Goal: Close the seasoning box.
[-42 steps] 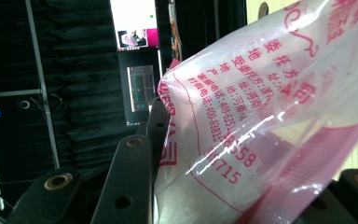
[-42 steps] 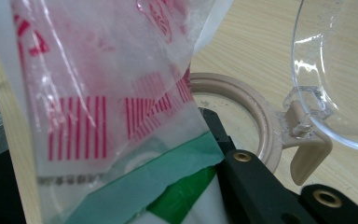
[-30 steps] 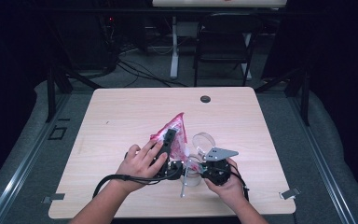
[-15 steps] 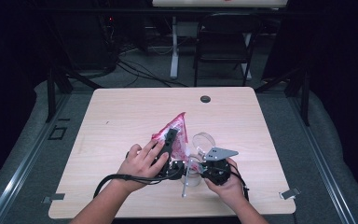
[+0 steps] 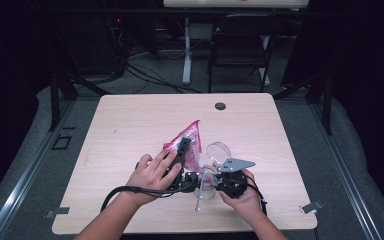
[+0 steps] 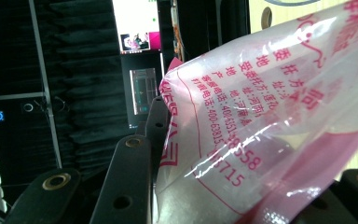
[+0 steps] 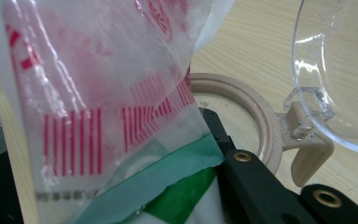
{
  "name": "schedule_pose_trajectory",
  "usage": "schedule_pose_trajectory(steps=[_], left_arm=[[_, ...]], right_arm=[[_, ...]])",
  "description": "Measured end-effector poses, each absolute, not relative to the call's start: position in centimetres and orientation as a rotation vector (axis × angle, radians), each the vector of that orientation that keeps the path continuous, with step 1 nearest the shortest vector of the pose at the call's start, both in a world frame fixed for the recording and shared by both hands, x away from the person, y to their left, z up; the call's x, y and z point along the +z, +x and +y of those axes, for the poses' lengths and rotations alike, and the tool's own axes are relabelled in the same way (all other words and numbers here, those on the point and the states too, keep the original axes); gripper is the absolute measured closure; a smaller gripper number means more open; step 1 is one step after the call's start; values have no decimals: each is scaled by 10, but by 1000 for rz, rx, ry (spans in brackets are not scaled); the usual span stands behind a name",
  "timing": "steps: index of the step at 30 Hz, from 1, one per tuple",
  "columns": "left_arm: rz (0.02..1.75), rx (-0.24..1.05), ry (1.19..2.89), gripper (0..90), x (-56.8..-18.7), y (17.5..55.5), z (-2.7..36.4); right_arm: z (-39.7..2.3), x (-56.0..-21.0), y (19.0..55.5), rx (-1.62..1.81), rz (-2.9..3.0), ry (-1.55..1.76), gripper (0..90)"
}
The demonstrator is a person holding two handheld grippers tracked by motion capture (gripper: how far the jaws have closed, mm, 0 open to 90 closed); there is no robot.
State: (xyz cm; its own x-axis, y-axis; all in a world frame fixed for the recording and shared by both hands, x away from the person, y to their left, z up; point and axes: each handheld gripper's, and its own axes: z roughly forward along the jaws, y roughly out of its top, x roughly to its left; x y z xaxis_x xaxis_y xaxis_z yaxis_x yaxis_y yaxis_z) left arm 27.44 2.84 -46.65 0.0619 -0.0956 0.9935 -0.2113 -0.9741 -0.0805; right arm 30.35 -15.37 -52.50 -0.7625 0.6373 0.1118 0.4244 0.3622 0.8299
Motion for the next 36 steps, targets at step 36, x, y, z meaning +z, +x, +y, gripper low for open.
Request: schedule_pose_trajectory(steps=[36], left_arm=[[-326, 2069, 2216, 692, -466, 275, 27]], right_arm=[[-154, -525, 304, 1350, 2391, 950, 900]])
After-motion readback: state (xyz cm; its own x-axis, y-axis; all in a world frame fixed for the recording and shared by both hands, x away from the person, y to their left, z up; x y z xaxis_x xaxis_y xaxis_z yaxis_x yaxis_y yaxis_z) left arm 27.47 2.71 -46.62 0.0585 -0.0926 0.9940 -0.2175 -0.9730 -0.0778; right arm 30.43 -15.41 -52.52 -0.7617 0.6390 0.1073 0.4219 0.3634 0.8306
